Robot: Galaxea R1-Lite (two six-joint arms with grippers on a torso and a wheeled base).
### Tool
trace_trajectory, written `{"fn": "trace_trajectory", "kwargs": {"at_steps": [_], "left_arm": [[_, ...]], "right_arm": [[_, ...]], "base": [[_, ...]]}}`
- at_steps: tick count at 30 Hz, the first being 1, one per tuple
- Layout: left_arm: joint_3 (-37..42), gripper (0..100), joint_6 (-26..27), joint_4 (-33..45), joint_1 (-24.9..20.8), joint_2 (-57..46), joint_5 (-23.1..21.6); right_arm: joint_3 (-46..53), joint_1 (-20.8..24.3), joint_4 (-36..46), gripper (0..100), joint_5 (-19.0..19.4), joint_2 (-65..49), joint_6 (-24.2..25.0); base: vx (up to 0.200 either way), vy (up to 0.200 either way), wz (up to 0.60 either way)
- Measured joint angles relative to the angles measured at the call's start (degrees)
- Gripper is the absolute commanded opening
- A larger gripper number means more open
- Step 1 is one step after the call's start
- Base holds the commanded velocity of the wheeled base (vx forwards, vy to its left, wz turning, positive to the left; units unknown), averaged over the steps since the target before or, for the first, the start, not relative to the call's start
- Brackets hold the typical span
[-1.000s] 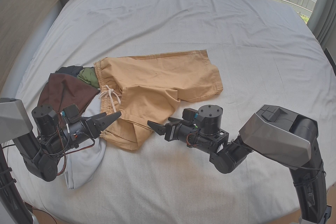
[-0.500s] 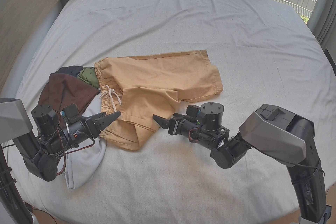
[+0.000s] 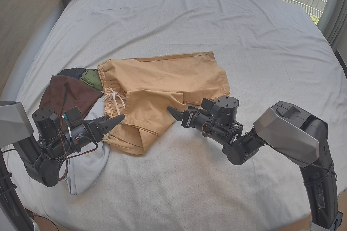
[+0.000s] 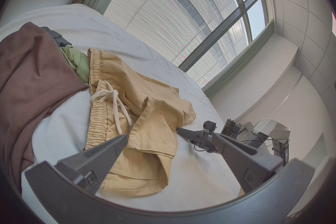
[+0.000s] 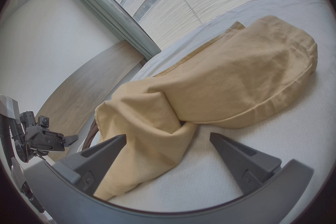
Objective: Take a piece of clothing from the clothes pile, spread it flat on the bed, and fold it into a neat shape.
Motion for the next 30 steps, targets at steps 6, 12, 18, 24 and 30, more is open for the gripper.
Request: {"fn": "trace_trajectory", "kwargs": {"at_steps": [6, 12, 18, 24, 30], "left_arm": [[0.09, 100, 0.00, 0.02, 0.00, -0.06, 0.01], [0.11, 100, 0.00, 0.02, -0.02, -0.06, 0.01], [0.11, 100, 0.00, 0.02, -0.02, -0.06, 0.01], [0.11, 100, 0.00, 0.02, 0.00, -0.06, 0.01], [0.11, 100, 0.00, 0.02, 0.00, -0.06, 0.01]], "right_arm": [[-0.39, 1.40, -0.20, 100, 0.35, 0.30, 0.51], [-0.26, 2.12, -1.27, 0, 0.50, 0.32, 3.35], [1.60, 2.86, -2.69, 0, 0.50, 0.28, 3.79], [5.56, 3.11, -5.34, 0, 0.60, -0.85, 4.02], [10.08, 2.80, -5.60, 0, 0.85, -5.06, 7.24]], "base": [[0.000, 0.000, 0.00], [0.000, 0.000, 0.00], [0.000, 0.000, 0.00], [0.000, 0.000, 0.00], [0.000, 0.000, 0.00]]}}
